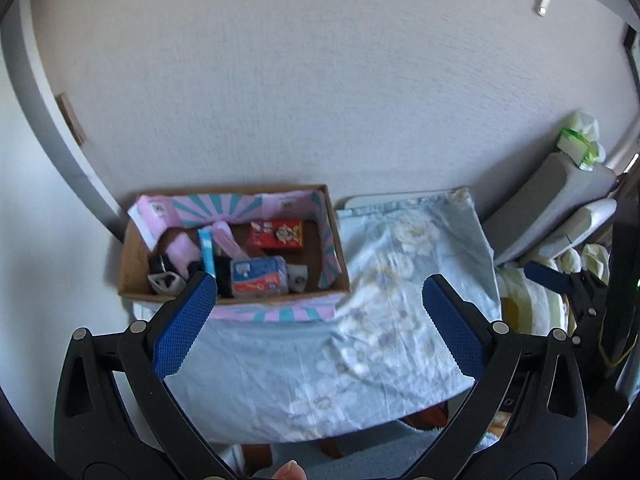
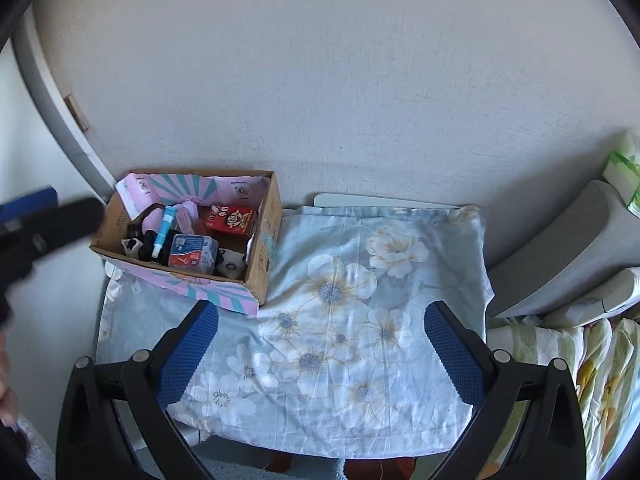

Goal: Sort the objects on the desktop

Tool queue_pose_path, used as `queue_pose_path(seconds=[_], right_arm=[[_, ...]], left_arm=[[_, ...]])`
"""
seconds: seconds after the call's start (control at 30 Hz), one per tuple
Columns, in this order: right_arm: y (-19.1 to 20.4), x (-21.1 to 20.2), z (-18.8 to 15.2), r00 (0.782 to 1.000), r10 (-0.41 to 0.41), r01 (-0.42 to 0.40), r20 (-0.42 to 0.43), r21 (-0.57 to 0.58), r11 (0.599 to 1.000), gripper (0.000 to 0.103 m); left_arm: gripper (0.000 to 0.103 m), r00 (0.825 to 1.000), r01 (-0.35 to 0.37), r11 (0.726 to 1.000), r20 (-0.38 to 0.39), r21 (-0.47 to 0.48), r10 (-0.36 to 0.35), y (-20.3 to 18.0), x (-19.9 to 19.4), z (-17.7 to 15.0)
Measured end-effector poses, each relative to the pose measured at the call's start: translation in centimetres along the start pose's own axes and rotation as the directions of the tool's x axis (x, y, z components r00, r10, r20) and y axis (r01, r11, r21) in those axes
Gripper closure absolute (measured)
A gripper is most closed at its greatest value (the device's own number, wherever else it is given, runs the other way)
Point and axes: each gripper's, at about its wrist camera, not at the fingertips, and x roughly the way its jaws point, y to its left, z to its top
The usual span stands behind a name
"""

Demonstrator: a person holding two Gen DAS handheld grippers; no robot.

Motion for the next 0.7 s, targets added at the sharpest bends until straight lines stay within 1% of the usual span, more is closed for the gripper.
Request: queue_pose_path(seconds=[0.1,0.23,0.3,0.5,0.7], right_arm=[[0.1,-0.6,-0.8,1.000,-0.018,0.018,0.006,-0.006,1.000,0.000],[0.0,-0.9,-1.5,0.998,-0.058,0.058,0.021,-0.006,0.998,0.000],[-0.3,-0.9,-1.6,0.997,-0.071,0.070,0.035,0.013,0.997,0.000],[-0.9,-0.7,-1.5,0.994,-0.102,0.101,0.039,0.033,0.994,0.000],[-0.9,-0.3,-1.4,0.994,-0.105,0.104,0.031,0.029,0.994,0.000]], left_arm=[[0.000,0.999,-0.048,0.998,0.015,-0.045,0.048,0.5,-0.3,-0.6],[0.000,0.998,-0.029,0.994,0.046,-0.102,0.033,1.1,-0.4,-0.8],[0.000,0.997,-0.030,0.993,0.062,-0.110,0.037,1.1,-0.4,-0.9],[0.000,0.994,-0.074,0.995,0.081,-0.064,0.079,0.5,0.1,-1.1],[0.000,0.995,-0.069,0.996,0.071,-0.053,0.072,0.2,0.7,-1.0]])
